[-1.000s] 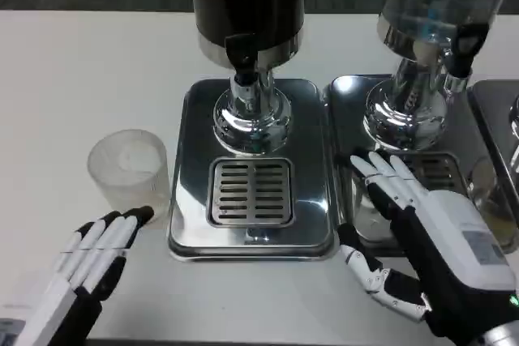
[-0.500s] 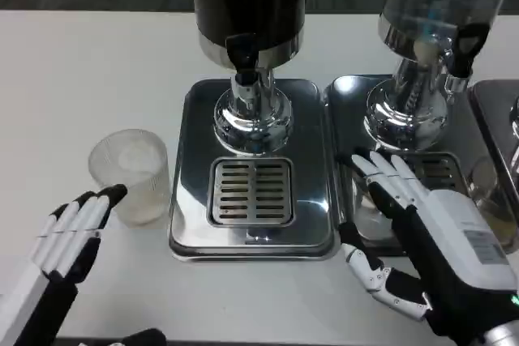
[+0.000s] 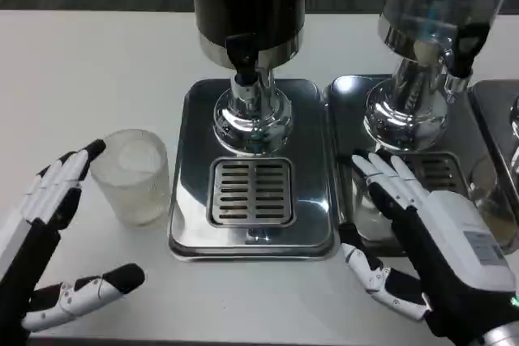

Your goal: Grasp the cup under the faucet to collect the drink, then remove the cup.

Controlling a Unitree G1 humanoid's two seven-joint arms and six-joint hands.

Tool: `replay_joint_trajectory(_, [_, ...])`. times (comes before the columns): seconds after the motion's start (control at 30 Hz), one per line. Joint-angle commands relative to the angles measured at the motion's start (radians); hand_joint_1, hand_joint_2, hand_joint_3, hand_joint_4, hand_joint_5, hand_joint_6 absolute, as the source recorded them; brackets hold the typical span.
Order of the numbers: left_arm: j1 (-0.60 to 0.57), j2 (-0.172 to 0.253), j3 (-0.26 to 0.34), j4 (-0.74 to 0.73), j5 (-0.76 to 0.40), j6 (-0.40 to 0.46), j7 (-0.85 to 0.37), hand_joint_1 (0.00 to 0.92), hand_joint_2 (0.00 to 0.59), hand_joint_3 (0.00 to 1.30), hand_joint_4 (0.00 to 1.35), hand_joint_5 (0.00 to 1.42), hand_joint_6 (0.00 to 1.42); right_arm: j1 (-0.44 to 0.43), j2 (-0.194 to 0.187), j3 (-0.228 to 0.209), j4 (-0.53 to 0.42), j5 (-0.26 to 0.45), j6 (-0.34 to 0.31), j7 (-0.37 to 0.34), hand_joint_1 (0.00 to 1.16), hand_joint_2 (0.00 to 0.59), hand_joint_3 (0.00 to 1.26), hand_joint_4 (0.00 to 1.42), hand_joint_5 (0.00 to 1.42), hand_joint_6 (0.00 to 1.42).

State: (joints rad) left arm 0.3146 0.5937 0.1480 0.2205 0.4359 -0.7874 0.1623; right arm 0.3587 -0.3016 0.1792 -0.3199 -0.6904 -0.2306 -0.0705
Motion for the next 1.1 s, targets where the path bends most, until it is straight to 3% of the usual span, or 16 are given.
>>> replay_joint_trajectory(0.03, [-0.07, 0.02, -0.002, 0.065, -0.021, 0.02, -0.032, 0.0, 0.056, 0.0, 0.0, 0.0, 0.0, 0.004, 0.002, -0.001, -0.007, 0.001, 0.004, -0.005, 0.52, 0.501, 0.12, 0.06, 0.0, 0.13])
replay_joint_trajectory(0.53, [-0.329, 0.036, -0.068, 0.324, -0.032, 0.057, -0.072, 0.0, 0.046, 0.0, 0.0, 0.0, 0.0, 0.008, 0.007, -0.002, -0.01, -0.003, 0.007, -0.01, 0.51, 0.499, 0.12, 0.06, 0.0, 0.14])
replay_joint_trajectory(1.1, [-0.534, 0.048, -0.162, 0.63, -0.039, 0.026, -0.118, 0.0, 0.019, 0.0, 0.0, 0.0, 0.0, 0.024, 0.011, -0.021, -0.028, -0.004, 0.009, -0.006, 0.52, 0.497, 0.12, 0.06, 0.01, 0.14])
